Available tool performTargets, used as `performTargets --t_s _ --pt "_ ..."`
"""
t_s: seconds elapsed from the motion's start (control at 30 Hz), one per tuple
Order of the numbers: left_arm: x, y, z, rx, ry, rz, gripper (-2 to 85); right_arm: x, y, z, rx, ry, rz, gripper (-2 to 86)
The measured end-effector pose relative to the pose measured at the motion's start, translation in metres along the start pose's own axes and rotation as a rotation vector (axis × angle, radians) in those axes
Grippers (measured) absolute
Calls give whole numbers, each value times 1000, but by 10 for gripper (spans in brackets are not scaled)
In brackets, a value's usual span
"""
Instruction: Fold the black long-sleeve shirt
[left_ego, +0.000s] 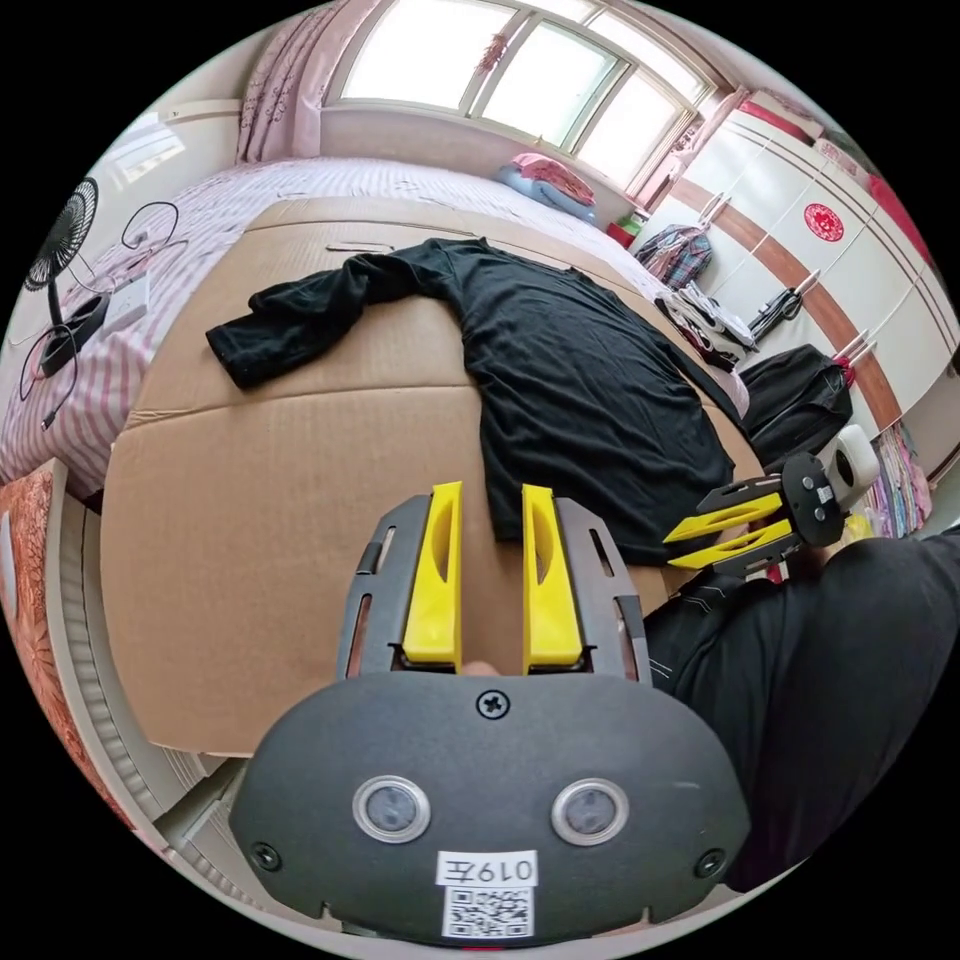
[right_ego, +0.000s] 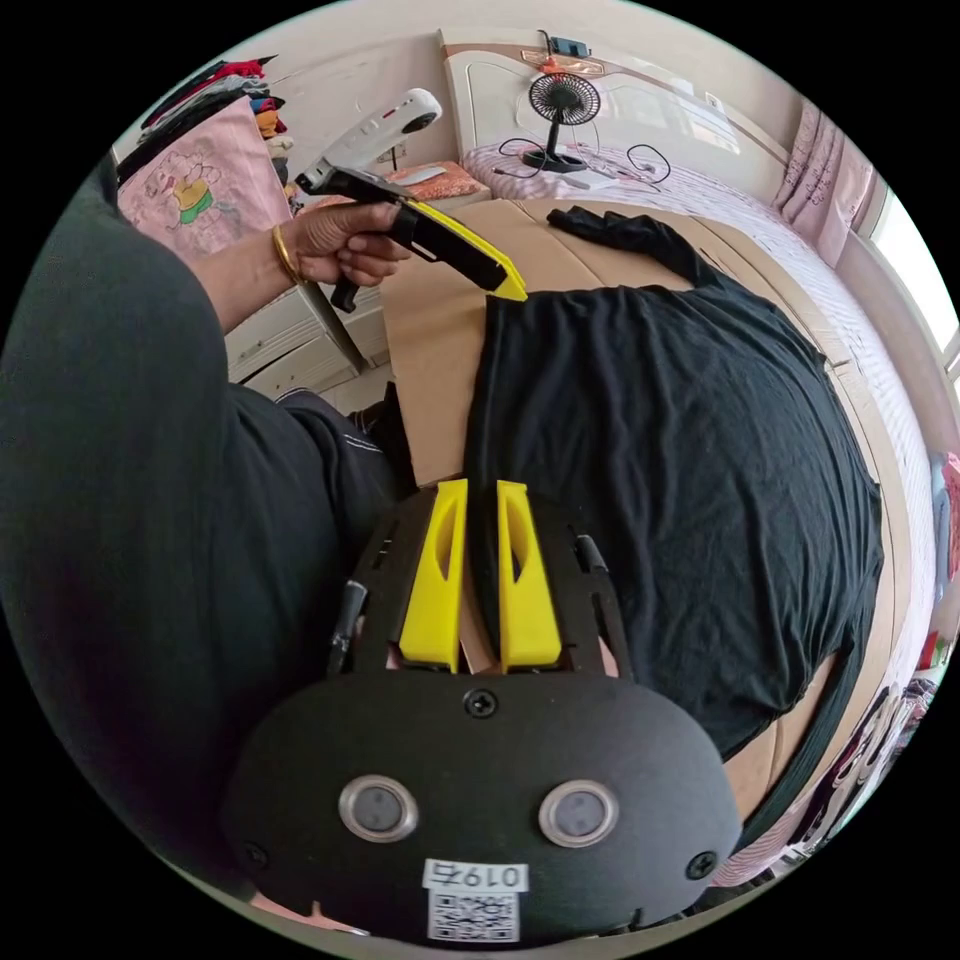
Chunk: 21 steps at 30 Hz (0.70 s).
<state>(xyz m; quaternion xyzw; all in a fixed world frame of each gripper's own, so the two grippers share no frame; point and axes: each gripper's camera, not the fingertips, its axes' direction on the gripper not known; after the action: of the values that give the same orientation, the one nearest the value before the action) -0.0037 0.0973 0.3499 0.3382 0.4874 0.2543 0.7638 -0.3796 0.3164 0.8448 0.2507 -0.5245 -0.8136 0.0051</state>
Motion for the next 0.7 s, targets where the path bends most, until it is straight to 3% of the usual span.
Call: performTargets --t_s 0.27,0.57,0.7 --pt "-6 3 -6 -67 -26 153 19 5 -2 5 -3 13 25 30" --pt "-29 2 -21 -148 -50 144 11 15 -1 1 1 -78 16 28" --pt "-28 2 -23 -136 -64 161 11 29 8 -20 74 -5 89 7"
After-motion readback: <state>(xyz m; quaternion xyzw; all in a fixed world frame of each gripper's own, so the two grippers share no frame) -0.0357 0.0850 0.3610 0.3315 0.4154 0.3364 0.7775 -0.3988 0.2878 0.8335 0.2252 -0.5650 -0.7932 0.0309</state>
